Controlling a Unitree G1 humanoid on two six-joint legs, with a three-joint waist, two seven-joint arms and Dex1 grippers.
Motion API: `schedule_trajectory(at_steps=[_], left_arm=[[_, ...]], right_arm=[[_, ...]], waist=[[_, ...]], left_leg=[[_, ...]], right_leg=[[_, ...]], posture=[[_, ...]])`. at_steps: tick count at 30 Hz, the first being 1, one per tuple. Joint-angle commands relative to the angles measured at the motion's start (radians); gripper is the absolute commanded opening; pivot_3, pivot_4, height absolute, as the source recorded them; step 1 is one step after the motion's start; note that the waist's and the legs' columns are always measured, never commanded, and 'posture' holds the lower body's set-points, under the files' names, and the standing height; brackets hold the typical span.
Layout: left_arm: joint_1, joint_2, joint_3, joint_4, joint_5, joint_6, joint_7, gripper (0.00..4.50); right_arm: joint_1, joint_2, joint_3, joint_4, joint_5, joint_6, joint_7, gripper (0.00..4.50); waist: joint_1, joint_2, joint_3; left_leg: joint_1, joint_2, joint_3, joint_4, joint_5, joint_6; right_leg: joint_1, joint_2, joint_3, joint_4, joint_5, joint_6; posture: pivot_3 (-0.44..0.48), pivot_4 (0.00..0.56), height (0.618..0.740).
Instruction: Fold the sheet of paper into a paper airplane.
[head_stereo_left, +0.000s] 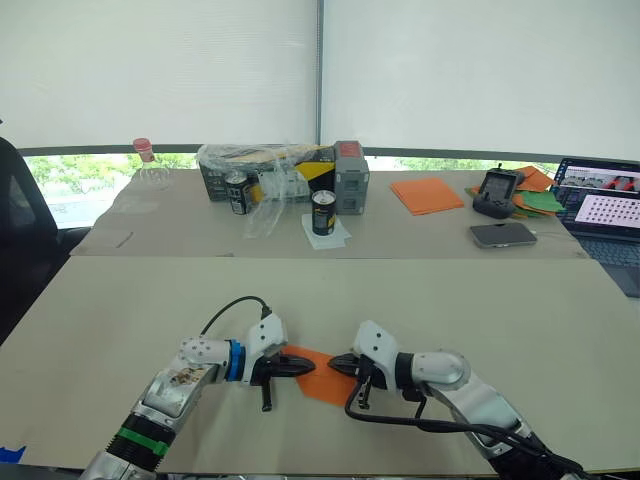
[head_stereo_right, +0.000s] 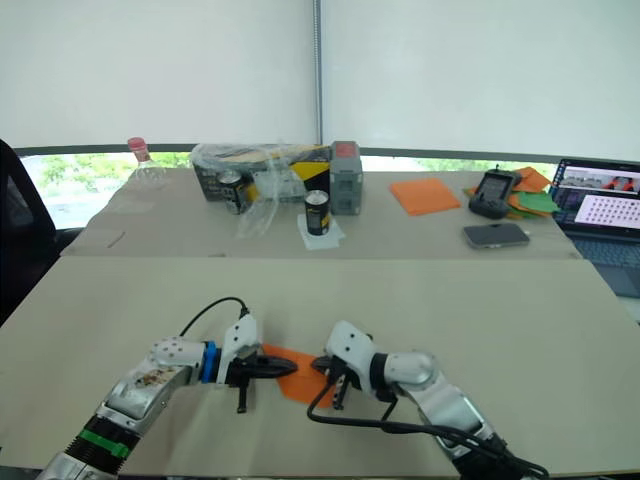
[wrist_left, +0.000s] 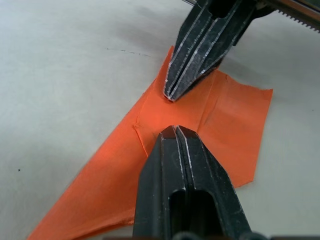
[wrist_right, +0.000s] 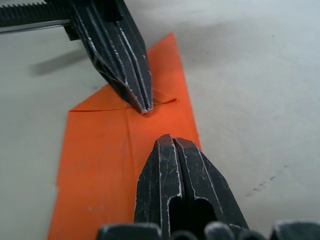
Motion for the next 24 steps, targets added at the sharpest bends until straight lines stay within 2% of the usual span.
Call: schedule_trajectory(at_steps=[1,7,13,19,24], left_arm=[[0.009,0.006,-0.041,0.066,0.044,0.040,0.003,0.00],[-0.009,0.008,-0.043,0.073,0.041,0.041,-0.012,0.00],[-0.009,0.009,-0.042,0.075,0.037,0.035,-0.022,0.00],[-0.010,0.005,-0.044,0.085,0.038,0.026,-0.023,0.00],[-0.022,-0.009,-0.051,0.104,0.043,0.011,-0.024,0.00]], right_arm=[[0.038,-0.002,0.055,0.013,-0.002,-0.009,0.044,0.01],[0.032,-0.003,0.066,0.036,-0.027,-0.062,0.063,0.01],[0.057,-0.012,0.041,0.041,-0.054,-0.030,0.015,0.01],[0.120,-0.060,-0.016,0.011,-0.044,-0.017,0.001,0.01],[0.222,-0.157,-0.078,-0.032,-0.041,-0.036,0.011,0.01]], waist=[[0.000,0.000,0.000],[0.000,0.000,0.000],[0.000,0.000,0.000],[0.002,0.000,0.000],[0.011,-0.001,0.000]], left_leg=[[0.000,0.000,0.000,0.000,0.000,0.000],[0.000,0.000,0.000,0.000,0.000,0.000],[0.000,0.000,0.000,0.000,0.000,0.000],[0.000,0.000,0.000,0.000,0.000,0.000],[0.000,-0.001,0.000,0.000,0.000,0.000]], right_leg=[[0.000,0.000,0.000,0.000,0.000,0.000],[0.000,0.000,0.000,0.000,0.000,0.000],[0.000,0.000,0.000,0.000,0.000,0.000],[0.000,0.000,0.000,0.000,0.000,0.000],[0.002,-0.001,0.000,-0.003,-0.001,0.001]], posture=[[0.000,0.150,0.740],[0.000,0.150,0.740],[0.000,0.150,0.740],[0.000,0.150,0.740],[0.000,0.150,0.740]])
